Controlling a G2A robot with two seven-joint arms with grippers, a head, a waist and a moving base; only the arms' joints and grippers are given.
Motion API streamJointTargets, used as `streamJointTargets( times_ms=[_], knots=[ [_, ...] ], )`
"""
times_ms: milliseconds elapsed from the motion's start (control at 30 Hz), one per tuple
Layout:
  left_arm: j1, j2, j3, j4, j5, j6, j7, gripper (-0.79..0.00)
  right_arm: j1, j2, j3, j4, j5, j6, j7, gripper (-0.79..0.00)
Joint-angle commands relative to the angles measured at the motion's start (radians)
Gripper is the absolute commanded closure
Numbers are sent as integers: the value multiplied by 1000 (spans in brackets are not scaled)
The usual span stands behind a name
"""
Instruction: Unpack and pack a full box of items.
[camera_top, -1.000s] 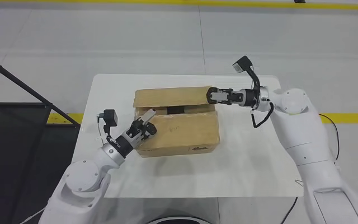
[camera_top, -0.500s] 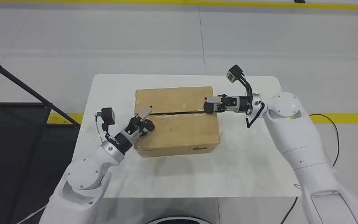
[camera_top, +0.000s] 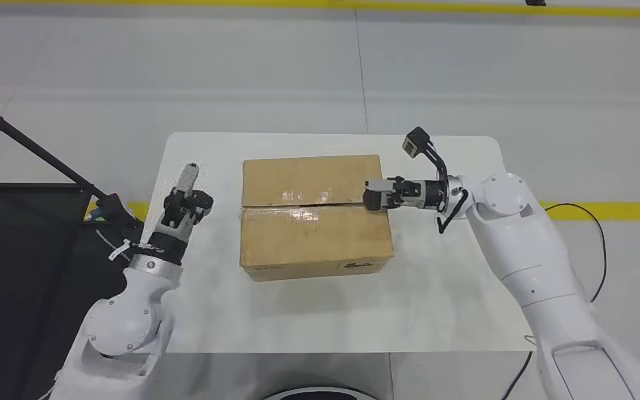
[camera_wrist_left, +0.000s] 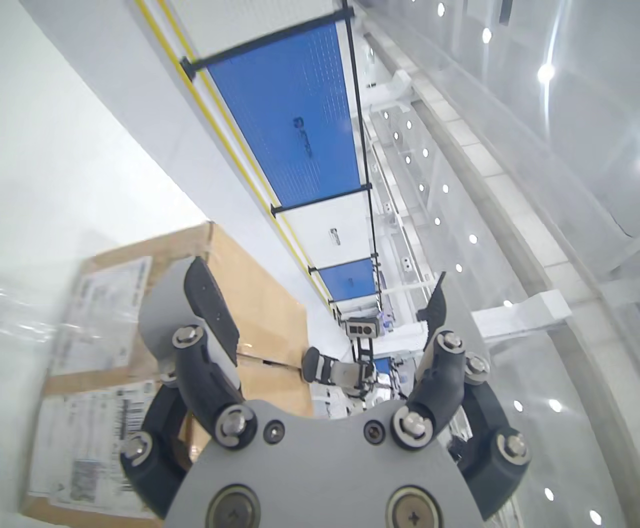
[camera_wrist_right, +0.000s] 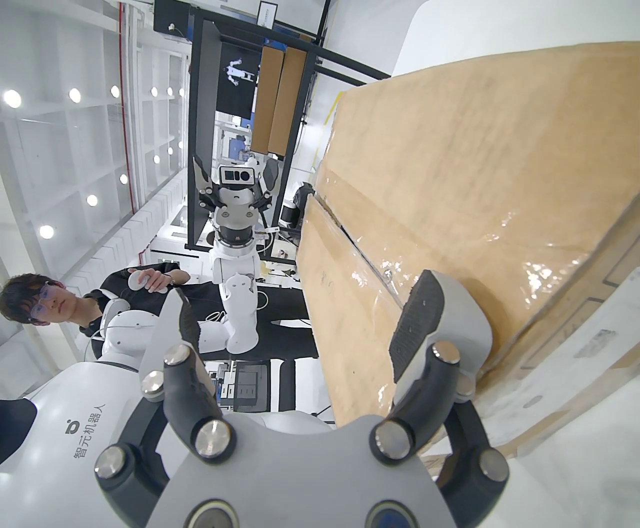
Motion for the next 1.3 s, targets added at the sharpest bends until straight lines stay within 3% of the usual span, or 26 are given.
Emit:
streamJointTargets(
  times_ms=[0,433,733,833,1033,1100,1267],
  knots=[
    [24,-2,-9,6,10,3,24,-785,-3,0,2,3,1,-1,-1,-785],
    [42,-2,-14,4,15,8,16,-785,-3,0,3,4,-1,2,-3,-785],
    [212,-10,22,-14,26,36,14,-785,-3,0,3,4,-1,2,-3,-785],
    [232,-17,31,12,-25,34,54,-785,-3,0,3,4,-1,2,-3,-785],
    [131,-31,43,160,-127,17,113,-785,-3,0,3,4,-1,2,-3,-785],
    [87,-36,54,215,-196,-4,82,-785,-3,0,3,4,-1,2,-3,-785],
    [-10,-42,75,337,-187,-32,96,-785,-3,0,3,4,-1,2,-3,-785]
  ],
)
